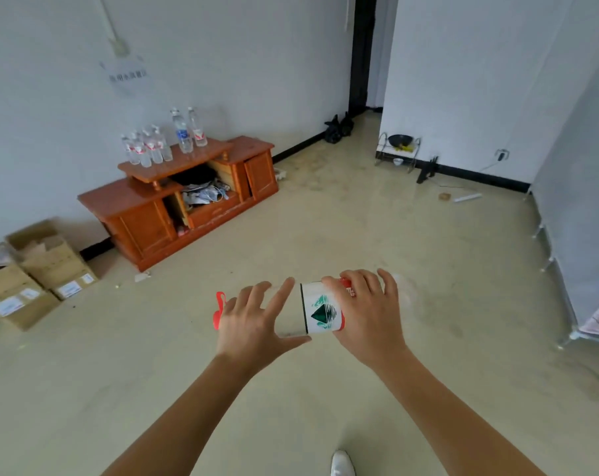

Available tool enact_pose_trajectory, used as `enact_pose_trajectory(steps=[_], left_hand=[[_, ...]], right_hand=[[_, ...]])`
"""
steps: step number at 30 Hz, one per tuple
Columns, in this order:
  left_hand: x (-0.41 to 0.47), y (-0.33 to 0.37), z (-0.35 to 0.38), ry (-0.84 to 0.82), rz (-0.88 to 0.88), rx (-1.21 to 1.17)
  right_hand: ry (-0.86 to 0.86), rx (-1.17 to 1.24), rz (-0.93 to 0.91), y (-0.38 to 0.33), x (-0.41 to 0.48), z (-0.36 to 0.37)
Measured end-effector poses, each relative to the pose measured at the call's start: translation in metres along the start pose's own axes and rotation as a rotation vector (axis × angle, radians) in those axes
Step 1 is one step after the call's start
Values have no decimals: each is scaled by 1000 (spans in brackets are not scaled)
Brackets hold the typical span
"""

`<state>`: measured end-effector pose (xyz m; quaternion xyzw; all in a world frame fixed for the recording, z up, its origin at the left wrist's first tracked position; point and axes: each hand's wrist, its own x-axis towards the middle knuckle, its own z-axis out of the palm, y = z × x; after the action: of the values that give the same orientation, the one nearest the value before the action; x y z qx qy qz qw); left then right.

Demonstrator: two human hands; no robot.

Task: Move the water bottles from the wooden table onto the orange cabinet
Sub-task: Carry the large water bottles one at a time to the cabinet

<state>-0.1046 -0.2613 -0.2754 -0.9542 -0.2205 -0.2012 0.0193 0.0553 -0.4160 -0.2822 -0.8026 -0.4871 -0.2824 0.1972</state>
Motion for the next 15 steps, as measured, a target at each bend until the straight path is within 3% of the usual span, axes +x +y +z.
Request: enact_pose_trajectory(steps=[8, 15], left_hand=[[167, -79, 32, -33, -101, 87], [234, -183, 65, -40, -258, 110]], right_hand=[[-52, 168, -59, 49, 172, 128], [-106, 267, -228, 20, 293, 237]])
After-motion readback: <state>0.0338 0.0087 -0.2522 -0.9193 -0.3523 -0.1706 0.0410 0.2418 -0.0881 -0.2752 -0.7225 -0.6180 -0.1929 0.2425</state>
